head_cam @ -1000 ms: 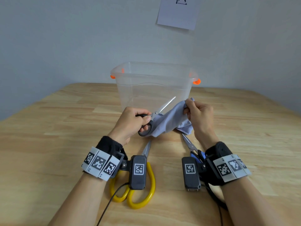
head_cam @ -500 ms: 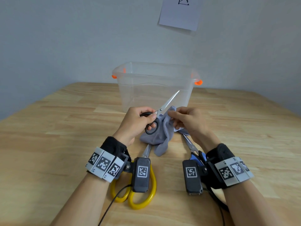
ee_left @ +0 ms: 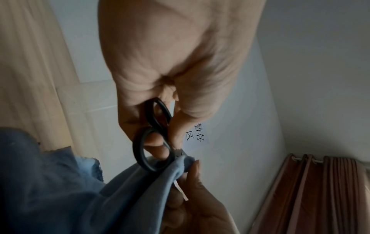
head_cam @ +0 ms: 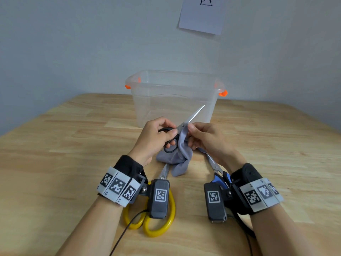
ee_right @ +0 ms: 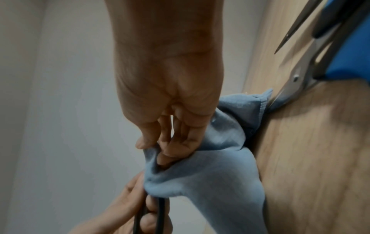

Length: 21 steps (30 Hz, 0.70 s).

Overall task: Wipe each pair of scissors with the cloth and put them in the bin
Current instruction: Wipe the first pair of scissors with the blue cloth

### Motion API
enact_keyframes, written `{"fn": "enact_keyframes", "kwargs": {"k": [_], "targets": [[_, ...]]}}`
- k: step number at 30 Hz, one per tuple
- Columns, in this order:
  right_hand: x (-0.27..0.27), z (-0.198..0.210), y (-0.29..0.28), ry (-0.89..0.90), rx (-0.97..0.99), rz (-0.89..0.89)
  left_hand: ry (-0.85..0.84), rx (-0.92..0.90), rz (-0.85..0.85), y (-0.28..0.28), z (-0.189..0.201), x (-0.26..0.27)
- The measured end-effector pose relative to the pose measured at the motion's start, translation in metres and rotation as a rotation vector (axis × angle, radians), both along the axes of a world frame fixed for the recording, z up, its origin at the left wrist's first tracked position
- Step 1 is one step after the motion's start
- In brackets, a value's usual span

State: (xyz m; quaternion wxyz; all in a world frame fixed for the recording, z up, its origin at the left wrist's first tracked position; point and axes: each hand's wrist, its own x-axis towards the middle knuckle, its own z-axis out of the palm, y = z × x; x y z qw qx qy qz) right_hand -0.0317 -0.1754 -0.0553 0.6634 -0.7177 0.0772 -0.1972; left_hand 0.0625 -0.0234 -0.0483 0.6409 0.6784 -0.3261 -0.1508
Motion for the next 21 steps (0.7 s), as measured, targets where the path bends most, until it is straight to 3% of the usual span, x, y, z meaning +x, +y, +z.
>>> {"fn": "enact_keyframes", "kwargs": {"k": [10,21], "targets": [[0.0016,0.0002,0.0024,-0.026,0.005,-0.124,-0.115,0.115,-0.003,-0.0011,0.0003,-0.0022],[-0.0032,0.0043,0.0071,-0.043,0.092,-0.189,-0.115,0.141,0.011,-0.0004,-0.0008,0.0012]]}}
